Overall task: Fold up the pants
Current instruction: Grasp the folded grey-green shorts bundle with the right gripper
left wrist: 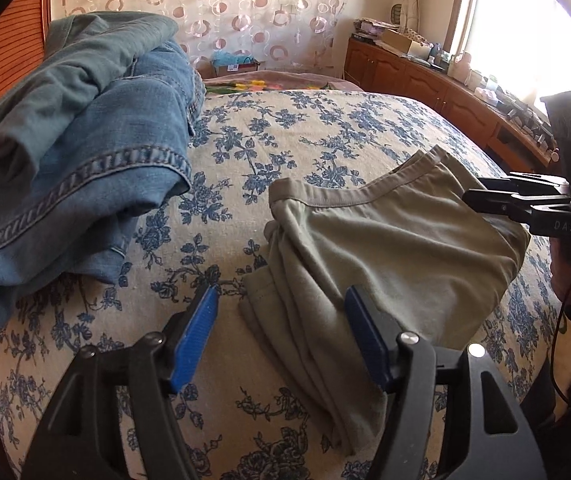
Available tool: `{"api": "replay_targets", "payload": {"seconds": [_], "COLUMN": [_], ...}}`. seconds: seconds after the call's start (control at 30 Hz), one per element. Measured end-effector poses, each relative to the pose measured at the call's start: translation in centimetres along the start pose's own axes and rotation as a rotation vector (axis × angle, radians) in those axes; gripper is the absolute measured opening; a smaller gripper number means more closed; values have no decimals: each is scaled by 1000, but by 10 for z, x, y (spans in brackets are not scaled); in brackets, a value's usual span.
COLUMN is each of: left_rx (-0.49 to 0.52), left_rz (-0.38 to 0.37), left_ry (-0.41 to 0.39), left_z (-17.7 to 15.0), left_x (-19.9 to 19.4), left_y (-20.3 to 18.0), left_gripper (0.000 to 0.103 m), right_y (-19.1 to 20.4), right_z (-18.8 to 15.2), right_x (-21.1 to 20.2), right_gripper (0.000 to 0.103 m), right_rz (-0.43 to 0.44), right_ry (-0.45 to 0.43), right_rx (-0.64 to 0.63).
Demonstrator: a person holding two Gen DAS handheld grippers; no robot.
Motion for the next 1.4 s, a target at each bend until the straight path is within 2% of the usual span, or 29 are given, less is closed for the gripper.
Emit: {"api": "replay_targets", "payload": {"seconds": [0.27, 0.43, 0.63, 1.0, 1.07, 1.1, 1.17, 1.27, 1.33, 1.4], "left_rx": [-69, -121, -125, -105, -101, -98, -92, -86, -84, -83], "left_rz": [25, 51, 68, 43, 34, 32, 23, 2, -8, -23], "left_ry": [17, -5, -6, -4, -6, -7, -9, -11, -15, -18], "left_z": [1, 0, 0, 1, 1, 1, 0, 0, 1, 1], "left_x": [8, 9, 10, 9, 9, 9, 8, 8, 8, 9], "left_y": [4, 7, 5, 4, 3, 2, 0, -2, -3, -4], "left_gripper": [66, 66, 66, 66, 62, 61, 55, 47, 43, 37], "right_y": [-4, -5, -6, -12, -11, -10, -7, -1, 2, 2], "right_z": [2, 1, 1, 7, 6, 6, 5, 5, 3, 3], "right_x": [10, 11, 11, 20, 20, 20, 21, 22, 20, 20], "right_gripper": [50, 52, 54, 55, 55, 53, 40, 26, 19, 16], "right_rz": [-6, -13, -20, -16, -12, -7, 28, 61, 74, 76], "right_ry": [9, 7, 2, 22, 24, 25, 35, 49, 52, 50], "right_rx": [20, 27, 36, 65, 60, 56, 48, 32, 14, 10]}}
Point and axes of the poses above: each gripper's, at about its wrist camera, not at the fingertips, and x roughly the way its jaws point, y to its left, z to its top, the point moved 7 cm from there along x, roughly the way its jaws point, and after that the axes turned 13 degrees about y, right-handed, at the moved point
